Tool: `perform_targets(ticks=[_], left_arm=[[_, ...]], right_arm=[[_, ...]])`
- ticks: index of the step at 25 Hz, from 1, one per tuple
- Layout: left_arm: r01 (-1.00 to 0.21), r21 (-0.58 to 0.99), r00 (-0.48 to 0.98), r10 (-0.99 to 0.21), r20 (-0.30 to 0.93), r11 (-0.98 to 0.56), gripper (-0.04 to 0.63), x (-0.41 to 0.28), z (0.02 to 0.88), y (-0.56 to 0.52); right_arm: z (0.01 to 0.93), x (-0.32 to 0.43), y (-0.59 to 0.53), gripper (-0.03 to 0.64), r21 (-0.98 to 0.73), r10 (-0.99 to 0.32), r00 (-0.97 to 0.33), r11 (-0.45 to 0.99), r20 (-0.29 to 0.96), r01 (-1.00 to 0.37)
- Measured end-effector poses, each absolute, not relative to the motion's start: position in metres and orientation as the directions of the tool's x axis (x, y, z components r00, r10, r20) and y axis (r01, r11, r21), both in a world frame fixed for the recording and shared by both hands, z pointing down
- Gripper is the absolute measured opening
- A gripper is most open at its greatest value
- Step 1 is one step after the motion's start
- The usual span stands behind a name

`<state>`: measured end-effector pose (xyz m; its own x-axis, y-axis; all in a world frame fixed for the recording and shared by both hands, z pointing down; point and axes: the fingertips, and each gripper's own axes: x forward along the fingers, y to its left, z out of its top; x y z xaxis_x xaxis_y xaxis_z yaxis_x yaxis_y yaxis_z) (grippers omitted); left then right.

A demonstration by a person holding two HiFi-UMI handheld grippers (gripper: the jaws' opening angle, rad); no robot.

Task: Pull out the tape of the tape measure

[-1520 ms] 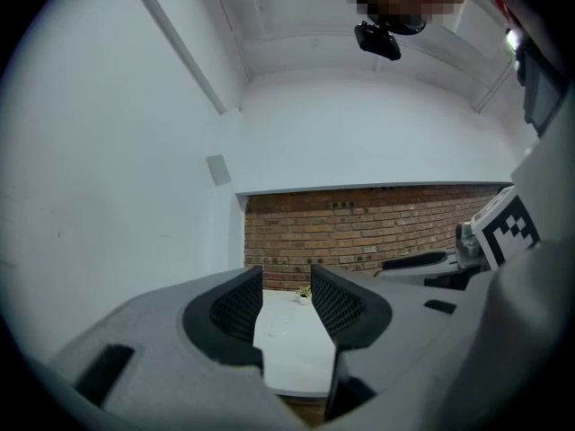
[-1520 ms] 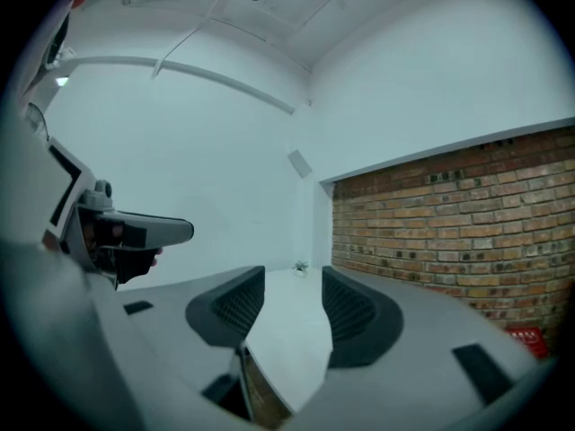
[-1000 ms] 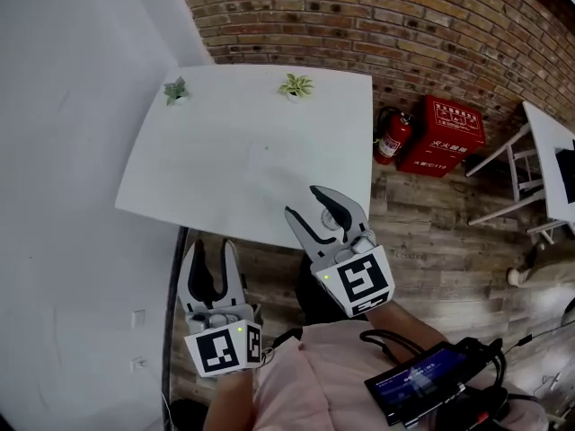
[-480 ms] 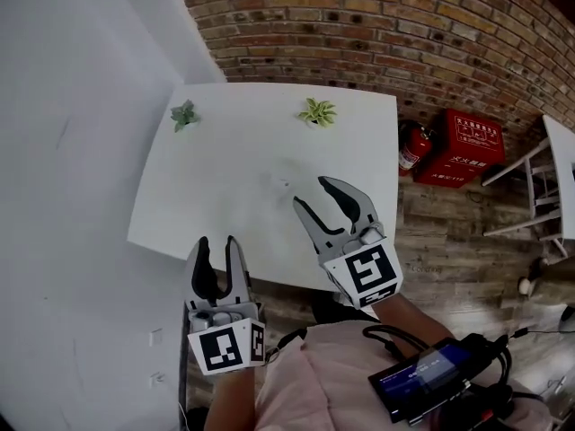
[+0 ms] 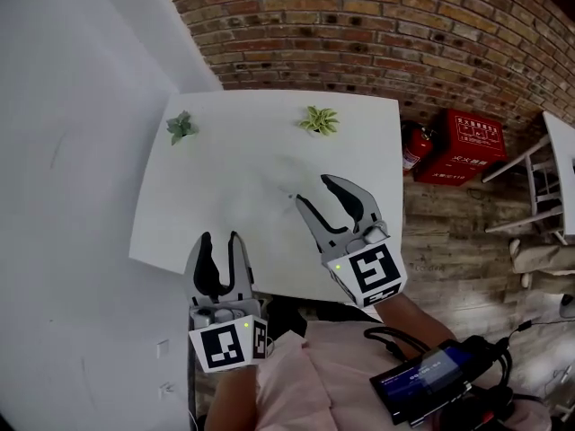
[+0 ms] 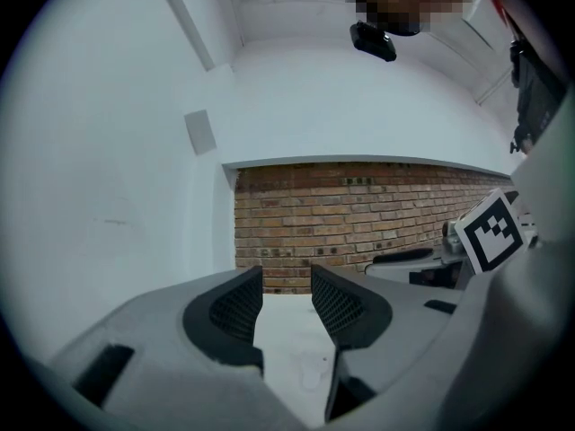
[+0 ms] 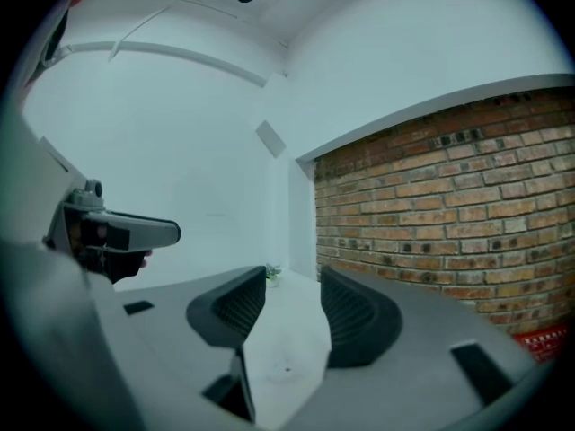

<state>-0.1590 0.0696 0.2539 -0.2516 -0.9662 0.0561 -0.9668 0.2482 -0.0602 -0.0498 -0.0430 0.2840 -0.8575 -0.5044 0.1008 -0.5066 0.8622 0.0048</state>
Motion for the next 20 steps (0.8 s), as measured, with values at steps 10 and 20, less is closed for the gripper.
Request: perform_targets(ticks=[10, 20], left_arm=[[-0.984, -0.024, -0.177, -0.973, 0.15, 0.175, 0.172, -0.178, 0.299, 0.043], [-0.995, 0.04, -0.076, -0.952, 0.297, 0.092, 0.179, -0.182, 0.38, 0.021]], right_arm=[[0.321, -0.066, -0.062, 0.195, 0.0, -0.53, -0.826, 0.842, 0.191, -0.54], [0.382, -0.082, -0.065, 0.195, -0.057, -0.511, -0.795, 0.829, 0.328, -0.556]])
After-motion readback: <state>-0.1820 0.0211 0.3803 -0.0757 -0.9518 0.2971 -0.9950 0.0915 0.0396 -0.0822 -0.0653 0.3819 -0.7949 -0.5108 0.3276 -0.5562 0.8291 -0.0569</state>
